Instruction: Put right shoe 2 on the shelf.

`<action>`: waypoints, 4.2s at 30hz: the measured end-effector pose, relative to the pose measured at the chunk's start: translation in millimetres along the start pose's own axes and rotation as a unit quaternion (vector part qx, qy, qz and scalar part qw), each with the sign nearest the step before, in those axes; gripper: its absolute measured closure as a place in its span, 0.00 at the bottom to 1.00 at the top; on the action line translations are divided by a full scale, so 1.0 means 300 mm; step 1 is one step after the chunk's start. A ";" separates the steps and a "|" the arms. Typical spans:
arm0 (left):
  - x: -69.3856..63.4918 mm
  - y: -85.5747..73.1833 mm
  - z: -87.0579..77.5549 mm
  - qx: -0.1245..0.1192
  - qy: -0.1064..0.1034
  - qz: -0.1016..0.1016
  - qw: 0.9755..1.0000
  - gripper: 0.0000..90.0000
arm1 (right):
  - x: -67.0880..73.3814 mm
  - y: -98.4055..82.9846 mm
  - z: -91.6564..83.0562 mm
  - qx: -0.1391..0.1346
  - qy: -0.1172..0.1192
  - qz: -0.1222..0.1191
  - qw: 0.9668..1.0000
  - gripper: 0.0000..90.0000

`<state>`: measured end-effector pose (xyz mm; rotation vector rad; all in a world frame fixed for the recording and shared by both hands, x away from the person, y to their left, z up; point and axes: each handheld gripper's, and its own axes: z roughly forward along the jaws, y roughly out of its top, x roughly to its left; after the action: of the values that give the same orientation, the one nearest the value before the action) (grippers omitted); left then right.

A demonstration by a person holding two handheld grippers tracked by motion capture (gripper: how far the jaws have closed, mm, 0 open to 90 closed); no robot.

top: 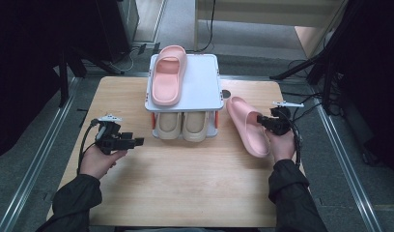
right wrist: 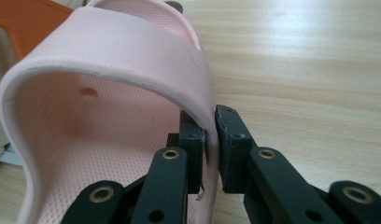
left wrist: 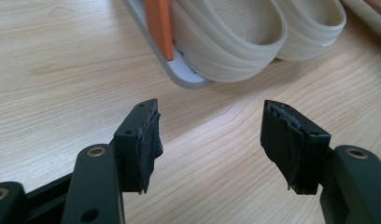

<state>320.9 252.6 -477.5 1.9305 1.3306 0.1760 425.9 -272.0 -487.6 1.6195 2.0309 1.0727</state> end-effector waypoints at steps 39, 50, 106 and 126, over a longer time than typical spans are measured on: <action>-0.046 0.011 0.018 0.006 -0.039 0.013 0.999 0.42 | 0.113 0.406 -0.229 -0.008 -0.018 0.000 1.000 0.93; -0.045 0.008 0.021 0.007 -0.044 0.012 0.999 0.42 | 0.240 0.537 -0.184 -0.017 -0.027 -0.008 0.999 0.92; -0.025 0.005 0.013 0.007 -0.042 0.011 0.999 0.42 | 0.607 0.547 0.015 -0.015 0.047 -0.069 0.996 0.61; -0.012 0.004 0.006 0.005 -0.037 0.009 0.999 0.42 | 0.590 0.546 -0.005 -0.029 0.077 -0.078 0.994 0.62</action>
<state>321.3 248.4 -476.9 1.9396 1.2677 0.1048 484.2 -95.5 -333.8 1.3615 2.1619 1.2176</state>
